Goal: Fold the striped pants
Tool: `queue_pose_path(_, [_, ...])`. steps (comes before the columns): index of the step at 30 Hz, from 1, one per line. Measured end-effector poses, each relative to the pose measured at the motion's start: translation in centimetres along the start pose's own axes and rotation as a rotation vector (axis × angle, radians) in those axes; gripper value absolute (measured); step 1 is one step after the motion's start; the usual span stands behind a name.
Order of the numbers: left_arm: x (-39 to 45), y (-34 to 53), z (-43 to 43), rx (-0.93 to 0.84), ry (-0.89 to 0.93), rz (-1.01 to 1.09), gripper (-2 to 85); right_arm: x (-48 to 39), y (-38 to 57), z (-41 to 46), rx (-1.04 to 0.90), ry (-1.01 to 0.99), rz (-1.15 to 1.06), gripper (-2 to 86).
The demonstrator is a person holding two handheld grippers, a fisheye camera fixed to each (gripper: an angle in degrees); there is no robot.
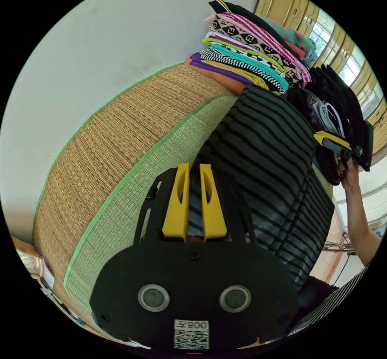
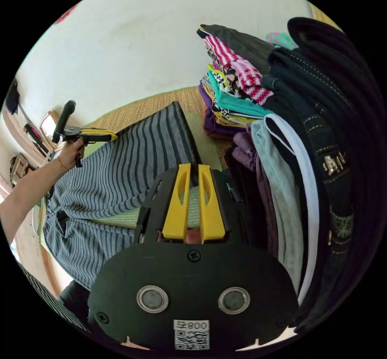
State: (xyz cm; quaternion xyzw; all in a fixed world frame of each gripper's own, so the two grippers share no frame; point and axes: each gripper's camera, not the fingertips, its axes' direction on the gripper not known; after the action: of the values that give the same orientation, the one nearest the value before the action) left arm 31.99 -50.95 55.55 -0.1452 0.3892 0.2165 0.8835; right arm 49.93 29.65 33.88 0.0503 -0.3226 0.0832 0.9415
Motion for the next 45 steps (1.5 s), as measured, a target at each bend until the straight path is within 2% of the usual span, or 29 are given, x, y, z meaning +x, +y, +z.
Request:
queue_pose_path(3, [0.8, 0.3, 0.0, 0.059, 0.041, -0.039, 5.6, 0.9, 1.6, -0.9, -0.028, 0.078, 0.042, 2.9])
queue_pose_path(6, [4.2, 1.1, -0.1, 0.1, 0.246, 0.093, 7.2, 1.2, 5.5, -3.4, -0.02, 0.036, 0.022, 5.4])
queue_pose_path(11, [12.6, 3.2, 2.9, -0.03, 0.471, 0.32, 9.5, 2.0, 15.0, -5.8, -0.14, 0.113, 0.091, 8.1])
queue_pose_path(14, [16.8, 4.4, 5.2, -0.151, 0.415, 0.448, 9.8, 2.8, 19.9, -5.8, -0.246, 0.153, 0.165, 8.9])
queue_pose_path(16, [19.0, 5.1, 6.6, -0.238, 0.296, 0.522, 8.4, 3.3, 22.1, -4.8, -0.326, 0.204, 0.186, 8.8])
queue_pose_path(19, [20.1, 5.5, 6.3, -0.244, 0.219, 0.562, 4.6, 4.2, 22.7, -4.5, -0.296, 0.134, 0.215, 6.8])
queue_pose_path(25, [19.6, 5.2, 2.4, -0.154, 0.283, 0.493, 3.2, 4.9, 22.5, -8.0, -0.186, 0.087, 0.205, 3.4])
queue_pose_path(32, [18.2, 6.5, 3.5, -0.207, 0.233, 0.354, 5.1, 8.0, 24.1, -3.9, -0.257, 0.023, 0.323, 5.3])
queue_pose_path(36, [14.1, 9.4, -1.6, -0.06, 0.314, 0.242, 5.1, 8.1, 24.5, -5.1, -0.171, 0.078, 0.38, 4.6])
queue_pose_path(38, [11.7, 11.2, -3.7, -0.028, 0.258, 0.187, 4.7, 7.3, 24.2, -5.6, -0.133, 0.074, 0.357, 3.2])
queue_pose_path(40, [8.2, 13.9, -4.7, -0.06, 0.108, 0.075, 2.9, 5.1, 23.0, -4.5, -0.138, 0.053, 0.284, 1.6])
queue_pose_path(41, [7.4, 14.5, -4.5, -0.087, 0.094, 0.043, 2.4, 4.5, 22.7, -3.8, -0.147, 0.049, 0.262, 1.3])
queue_pose_path(42, [6.0, 15.6, -3.6, -0.17, 0.093, 0.008, 1.7, 3.3, 22.2, -2.2, -0.187, 0.051, 0.221, 0.6])
queue_pose_path(44, [4.0, 17.3, -4.2, -0.128, 0.159, -0.074, 0.9, 2.2, 21.6, 0.6, -0.279, 0.095, 0.207, 0.0])
queue_pose_path(45, [2.7, 18.0, -5.6, -0.122, 0.2, -0.156, 0.7, 1.6, 21.3, 0.8, -0.256, 0.113, 0.206, -0.2])
